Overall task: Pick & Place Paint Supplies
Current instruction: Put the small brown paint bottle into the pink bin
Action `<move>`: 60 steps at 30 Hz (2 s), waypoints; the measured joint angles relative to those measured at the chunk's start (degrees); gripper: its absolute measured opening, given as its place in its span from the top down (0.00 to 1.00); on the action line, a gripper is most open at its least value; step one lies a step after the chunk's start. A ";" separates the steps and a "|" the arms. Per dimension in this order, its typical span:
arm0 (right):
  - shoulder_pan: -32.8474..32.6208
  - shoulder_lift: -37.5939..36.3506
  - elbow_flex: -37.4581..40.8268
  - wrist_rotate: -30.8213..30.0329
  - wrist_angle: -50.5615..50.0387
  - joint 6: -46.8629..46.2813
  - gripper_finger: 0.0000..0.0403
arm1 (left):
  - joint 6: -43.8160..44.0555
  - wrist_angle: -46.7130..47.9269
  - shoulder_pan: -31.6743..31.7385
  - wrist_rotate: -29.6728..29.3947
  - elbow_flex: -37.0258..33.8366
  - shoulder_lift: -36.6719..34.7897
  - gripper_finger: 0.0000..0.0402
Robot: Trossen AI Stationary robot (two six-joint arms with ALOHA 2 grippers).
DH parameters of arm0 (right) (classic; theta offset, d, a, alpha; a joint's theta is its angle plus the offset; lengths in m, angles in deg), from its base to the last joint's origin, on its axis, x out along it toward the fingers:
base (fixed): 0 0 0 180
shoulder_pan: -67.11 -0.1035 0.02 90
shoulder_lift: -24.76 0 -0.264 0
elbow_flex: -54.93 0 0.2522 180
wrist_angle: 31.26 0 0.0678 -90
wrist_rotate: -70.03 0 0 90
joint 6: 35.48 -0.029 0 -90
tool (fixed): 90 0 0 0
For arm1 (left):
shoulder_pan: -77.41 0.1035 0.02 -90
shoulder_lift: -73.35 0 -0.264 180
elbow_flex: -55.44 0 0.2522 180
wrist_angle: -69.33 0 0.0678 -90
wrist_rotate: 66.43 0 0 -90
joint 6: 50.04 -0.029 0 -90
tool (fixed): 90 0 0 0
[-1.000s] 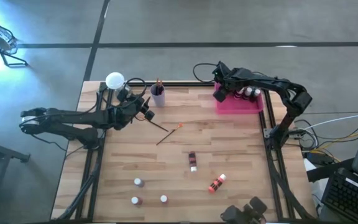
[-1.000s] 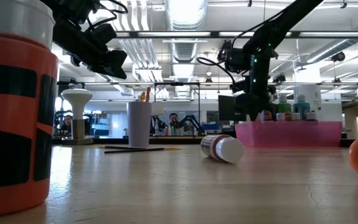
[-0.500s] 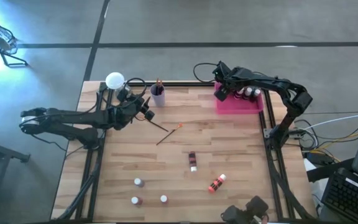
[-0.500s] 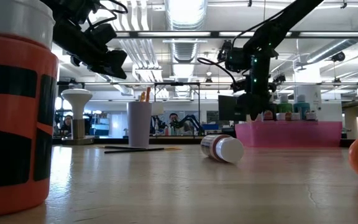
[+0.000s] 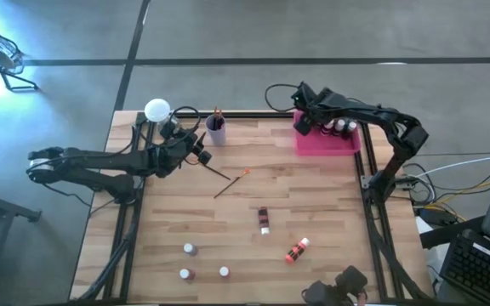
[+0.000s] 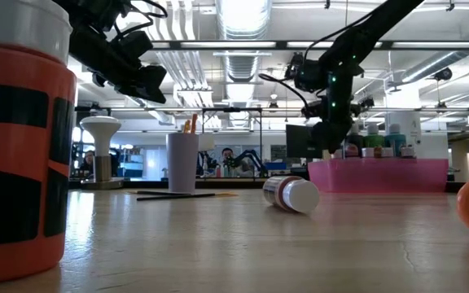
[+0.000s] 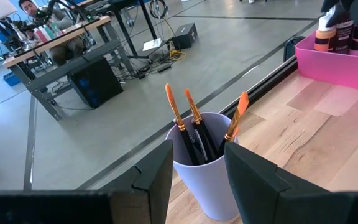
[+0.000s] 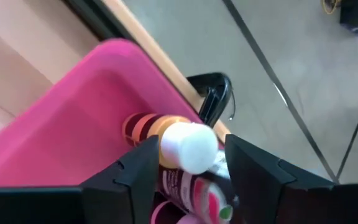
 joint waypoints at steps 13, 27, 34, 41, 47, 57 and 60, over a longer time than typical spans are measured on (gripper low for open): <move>-1.11 -12.14 -0.02 0.65 4.87 0.20 0.70 | 0.00 -0.01 -0.01 0.00 -0.01 -0.01 0.62; -6.81 -33.81 -0.02 14.91 5.23 -0.89 0.89 | 0.00 0.01 -0.01 0.00 -0.02 -0.02 0.62; -12.54 -40.39 -0.04 27.68 7.63 -1.11 0.94 | 0.00 -0.02 0.00 0.00 -0.02 -0.01 0.62; -22.58 -40.74 0.48 27.69 5.71 -0.48 0.98 | 0.00 0.00 0.00 0.00 -0.02 -0.02 0.62; -30.51 -39.48 1.84 26.86 -0.15 -4.89 0.97 | 0.00 -0.01 -0.01 0.00 -0.02 -0.01 0.62; -45.35 -34.73 2.86 16.91 -3.46 -13.50 0.98 | 0.00 0.00 0.00 0.00 -0.02 0.00 0.62; -49.30 -33.13 2.89 16.68 -6.33 -16.02 0.98 | 0.00 0.01 -0.02 0.00 -0.02 0.00 0.62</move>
